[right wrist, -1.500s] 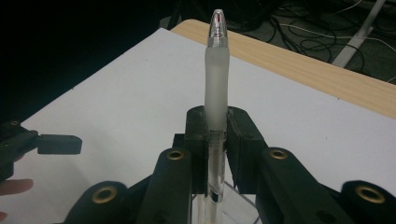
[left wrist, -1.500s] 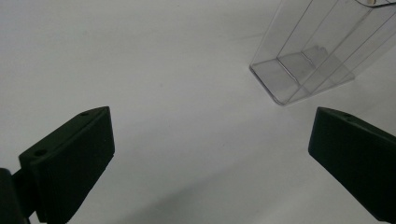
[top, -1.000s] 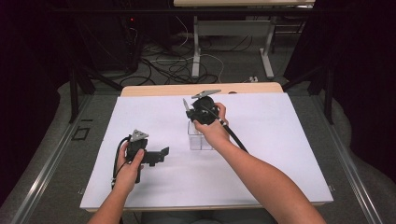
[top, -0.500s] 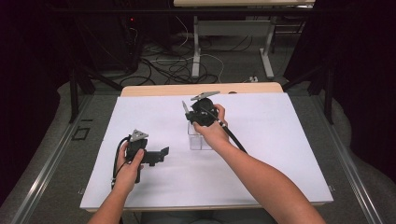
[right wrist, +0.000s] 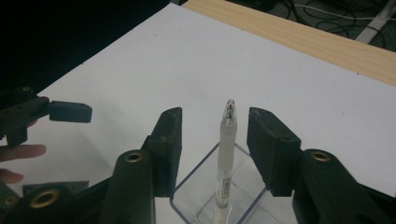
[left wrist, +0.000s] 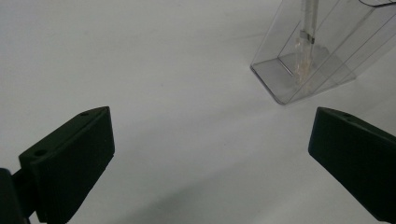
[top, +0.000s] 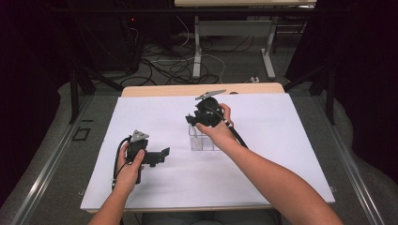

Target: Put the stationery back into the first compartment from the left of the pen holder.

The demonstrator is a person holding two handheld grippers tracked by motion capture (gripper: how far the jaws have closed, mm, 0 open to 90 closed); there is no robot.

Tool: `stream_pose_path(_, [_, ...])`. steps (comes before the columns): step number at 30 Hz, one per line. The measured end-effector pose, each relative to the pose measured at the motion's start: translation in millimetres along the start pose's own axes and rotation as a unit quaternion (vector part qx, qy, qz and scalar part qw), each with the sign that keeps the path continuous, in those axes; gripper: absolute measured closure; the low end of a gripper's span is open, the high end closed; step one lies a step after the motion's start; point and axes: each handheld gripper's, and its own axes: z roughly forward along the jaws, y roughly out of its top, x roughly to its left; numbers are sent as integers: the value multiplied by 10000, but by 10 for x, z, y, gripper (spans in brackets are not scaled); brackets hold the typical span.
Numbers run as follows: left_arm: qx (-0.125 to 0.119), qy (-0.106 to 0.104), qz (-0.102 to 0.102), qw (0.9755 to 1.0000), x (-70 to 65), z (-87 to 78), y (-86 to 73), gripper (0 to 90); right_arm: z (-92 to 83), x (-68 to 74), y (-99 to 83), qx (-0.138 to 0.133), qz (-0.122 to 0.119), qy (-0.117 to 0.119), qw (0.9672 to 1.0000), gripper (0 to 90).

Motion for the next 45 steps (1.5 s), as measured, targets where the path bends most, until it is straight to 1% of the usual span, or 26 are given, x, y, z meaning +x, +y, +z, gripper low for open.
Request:
stream_pose_path(2, [-12, -3, 4, 10000, -2, 2, 0, 4, -20, 1, -17, 71, 12, 46, 10000, 491])
stream_pose_path(5, [-8, 2, 8, 10000, -4, 3, 0, 4, -35, 5, -60, 75, -50, 71, 9999, 432])
stream_pose_path(6, [-5, 3, 9, 10000, -3, 3, 0, 4, -48, 9, -75, 156, -65, 58, 9998, 408])
stream_pose_path(7, [-8, 1, 7, 10000, -3, 4, 0, 4, -52, 13, -94, 177, -77, 79, 9998, 381])
stream_pose_path(8, [-8, 1, 8, 10000, -4, 3, 0, 4, -57, 11, -114, 153, -151, 125, 9997, 350])
stream_pose_path(11, [3, 12, 11, 10000, -3, 3, 0, 4, -79, 28, -175, 142, -216, 209, 9994, 265])
stream_pose_path(12, [-5, 1, 9, 10000, -2, 4, -1, 4, -87, 23, -189, 122, -296, 213, 9993, 247])
stream_pose_path(13, [3, 11, 10, 10000, -3, 4, 0, 4, -100, 25, -204, 107, -297, 229, 9992, 234])
stream_pose_path(16, [8, 12, 12, 10000, -5, 3, 0, 4, -146, 21, -247, 138, -348, 196, 9991, 182])
stream_pose_path(17, [9, 13, 10, 10000, -5, 3, -1, 4, -159, 26, -267, 168, -330, 164, 9992, 162])
stream_pose_path(18, [6, 11, 7, 10000, -5, 3, -1, 4, -178, 23, -283, 227, -383, 142, 9989, 152])
stream_pose_path(19, [-4, 3, 7, 10000, -5, 3, -2, 4, -188, 29, -305, 152, -382, 126, 9991, 151])
stream_pose_path(22, [-2, 8, -1, 10000, -3, 1, -3, 4, -257, 33, -362, 147, -433, 118, 9989, 129])
stream_pose_path(23, [-3, 9, -5, 10000, -3, 1, -4, 4, -293, 30, -391, 157, -487, 112, 9986, 112])
stream_pose_path(26, [-1, 7, 0, 10000, -6, -3, -4, 4, -369, 25, -470, 192, -529, 123, 9983, 48])
stream_pose_path(30, [-7, 18, 2, 10000, -7, -7, -3, 4, -495, -19, -595, 290, -513, 82, 9982, 31])
stream_pose_path(32, [-3, 21, 5, 10000, -7, -8, -4, 4, -565, -49, -667, 258, -610, -5, 9978, 20])
stream_pose_path(33, [-6, 21, 6, 10000, -7, -7, -5, 4, -598, -65, -709, 209, -611, -55, 9979, 15])
stream_pose_path(35, [0, 23, 6, 10000, -9, -6, -5, 4, -670, -108, -794, 219, -614, -103, 9978, 4])
stream_pose_path(36, [0, 26, 5, 10000, -10, -4, -6, 4, -692, -130, -845, 144, -575, -103, 9982, 0])
stream_pose_path(38, [8, 27, 0, 10000, -16, -1, -6, 4, -741, -172, -937, 179, -505, -102, 9985, 0])
stream_pose_path(40, [35, 35, 36, 10000, -13, -3, -4, 4, -785, -211, -1024, 203, -513, -157, 9984, 0])
stream_pose_path(42, [29, 37, 31, 10000, -13, -4, -3, 4, -816, -241, -1109, 120, -520, -218, 9983, 0])
stream_pose_path(43, [30, 40, 30, 10000, -13, -4, -3, 4, -838, -256, -1146, 178, -526, -247, 9981, 0])
stream_pose_path(44, [14, 45, 6, 10000, -16, 0, -4, 4, -850, -272, -1184, 159, -560, -312, 9978, 0])
stream_pose_path(45, [40, 45, 39, 10000, -12, -3, -4, 4, -867, -286, -1221, 188, -566, -362, 9976, 0])
